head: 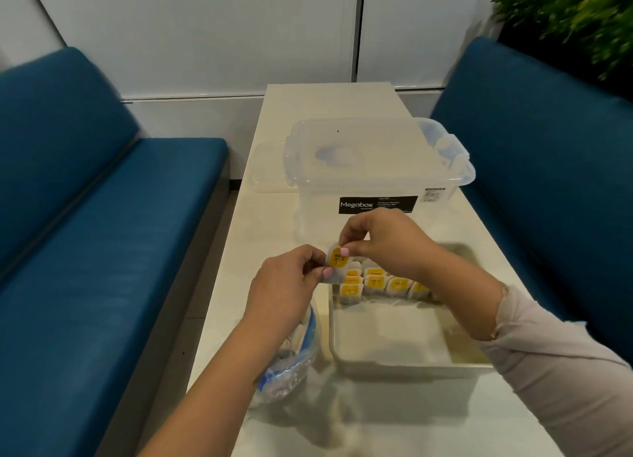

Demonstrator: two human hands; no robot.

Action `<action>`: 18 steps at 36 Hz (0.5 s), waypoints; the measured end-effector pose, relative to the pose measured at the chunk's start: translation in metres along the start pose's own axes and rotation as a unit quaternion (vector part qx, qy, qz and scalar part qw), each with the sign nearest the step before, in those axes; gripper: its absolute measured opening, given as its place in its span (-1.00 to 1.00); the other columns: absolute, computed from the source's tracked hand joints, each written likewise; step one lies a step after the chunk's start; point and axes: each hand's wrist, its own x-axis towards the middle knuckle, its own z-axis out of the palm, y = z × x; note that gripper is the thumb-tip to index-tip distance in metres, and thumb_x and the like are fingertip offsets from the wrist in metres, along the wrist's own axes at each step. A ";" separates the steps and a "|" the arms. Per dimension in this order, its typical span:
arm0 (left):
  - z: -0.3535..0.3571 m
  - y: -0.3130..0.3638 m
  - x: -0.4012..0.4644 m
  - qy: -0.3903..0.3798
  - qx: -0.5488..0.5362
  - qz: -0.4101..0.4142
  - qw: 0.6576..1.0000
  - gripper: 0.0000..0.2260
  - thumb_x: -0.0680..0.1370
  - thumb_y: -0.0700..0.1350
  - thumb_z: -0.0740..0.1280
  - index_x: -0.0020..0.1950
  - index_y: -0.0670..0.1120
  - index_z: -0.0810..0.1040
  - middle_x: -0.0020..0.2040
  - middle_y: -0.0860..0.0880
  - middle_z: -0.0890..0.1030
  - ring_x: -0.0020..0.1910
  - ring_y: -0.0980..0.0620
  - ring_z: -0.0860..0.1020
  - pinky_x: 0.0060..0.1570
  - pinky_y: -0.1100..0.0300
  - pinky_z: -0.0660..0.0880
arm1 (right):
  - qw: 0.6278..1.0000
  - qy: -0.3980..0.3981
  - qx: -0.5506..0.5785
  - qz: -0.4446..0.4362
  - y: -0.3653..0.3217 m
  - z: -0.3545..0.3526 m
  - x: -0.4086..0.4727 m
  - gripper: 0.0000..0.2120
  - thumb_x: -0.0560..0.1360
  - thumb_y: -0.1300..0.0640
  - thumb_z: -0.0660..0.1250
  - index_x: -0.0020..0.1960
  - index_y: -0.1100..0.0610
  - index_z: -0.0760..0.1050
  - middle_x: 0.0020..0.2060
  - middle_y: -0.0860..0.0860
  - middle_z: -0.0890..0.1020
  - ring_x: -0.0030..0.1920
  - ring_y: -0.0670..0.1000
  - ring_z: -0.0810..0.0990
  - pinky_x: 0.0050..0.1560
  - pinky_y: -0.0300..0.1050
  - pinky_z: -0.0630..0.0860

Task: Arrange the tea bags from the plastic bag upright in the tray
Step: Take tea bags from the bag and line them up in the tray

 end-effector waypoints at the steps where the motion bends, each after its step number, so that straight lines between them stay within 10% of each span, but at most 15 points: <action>1: 0.001 0.001 0.000 -0.008 0.005 0.005 1.000 -0.87 0.50 0.01 0.39 0.04 0.09 0.59 -0.09 0.17 0.62 -0.02 0.12 0.56 0.03 0.11 0.51 | 1.000 -0.002 -0.012 0.004 0.004 -0.001 -0.001 -0.98 0.44 0.07 0.44 -0.13 0.00 0.61 -0.20 -0.10 0.65 -0.16 -0.10 0.56 -0.09 -0.16 0.46; 18: 0.014 -0.015 0.000 -0.169 0.216 0.004 0.962 -0.45 0.53 0.04 0.34 0.46 0.24 0.20 0.47 0.16 0.28 0.51 0.08 0.03 0.41 -0.11 -0.16 | 0.975 0.012 -0.214 0.059 0.070 0.033 0.000 -0.95 0.47 -0.01 0.37 -0.12 -0.08 0.59 -0.20 -0.09 0.59 -0.07 -0.01 0.55 -0.06 -0.15 0.31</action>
